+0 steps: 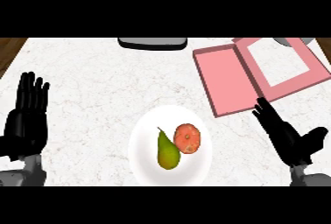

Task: Pick the pear from the plate and place it in the cardboard box

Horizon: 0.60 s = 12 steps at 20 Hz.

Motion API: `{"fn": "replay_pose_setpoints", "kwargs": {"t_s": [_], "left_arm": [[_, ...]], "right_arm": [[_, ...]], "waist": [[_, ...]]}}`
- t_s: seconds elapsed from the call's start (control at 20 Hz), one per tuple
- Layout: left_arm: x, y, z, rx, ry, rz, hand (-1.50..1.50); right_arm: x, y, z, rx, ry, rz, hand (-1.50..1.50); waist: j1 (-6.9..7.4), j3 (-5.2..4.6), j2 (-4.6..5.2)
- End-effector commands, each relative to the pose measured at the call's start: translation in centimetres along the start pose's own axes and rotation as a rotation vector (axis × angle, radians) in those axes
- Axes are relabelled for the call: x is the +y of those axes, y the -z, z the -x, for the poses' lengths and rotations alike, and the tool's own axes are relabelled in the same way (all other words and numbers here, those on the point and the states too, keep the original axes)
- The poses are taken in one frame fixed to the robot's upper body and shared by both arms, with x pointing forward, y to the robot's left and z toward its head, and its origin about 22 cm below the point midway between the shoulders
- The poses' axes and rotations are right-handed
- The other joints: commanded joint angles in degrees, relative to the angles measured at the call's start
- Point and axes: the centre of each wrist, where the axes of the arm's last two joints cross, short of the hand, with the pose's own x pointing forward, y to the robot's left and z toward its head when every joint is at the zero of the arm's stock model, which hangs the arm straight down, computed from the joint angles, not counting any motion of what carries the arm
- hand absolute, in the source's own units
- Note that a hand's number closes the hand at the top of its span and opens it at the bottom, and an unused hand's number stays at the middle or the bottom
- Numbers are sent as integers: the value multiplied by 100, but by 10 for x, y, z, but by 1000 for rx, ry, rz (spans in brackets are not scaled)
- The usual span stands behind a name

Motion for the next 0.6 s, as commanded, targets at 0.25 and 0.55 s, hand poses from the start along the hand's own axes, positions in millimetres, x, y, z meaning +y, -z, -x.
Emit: {"fn": "replay_pose_setpoints", "kwargs": {"t_s": [0.25,0.55], "left_arm": [[20,-1,3,277,62,214,0],[31,-1,-6,359,24,225,0]], "right_arm": [[102,69,-96,-49,17,-343,-150],[119,48,-76,-449,-103,-34,-150]], "waist": [[120,154,-108],[-146,162,-155]]}}
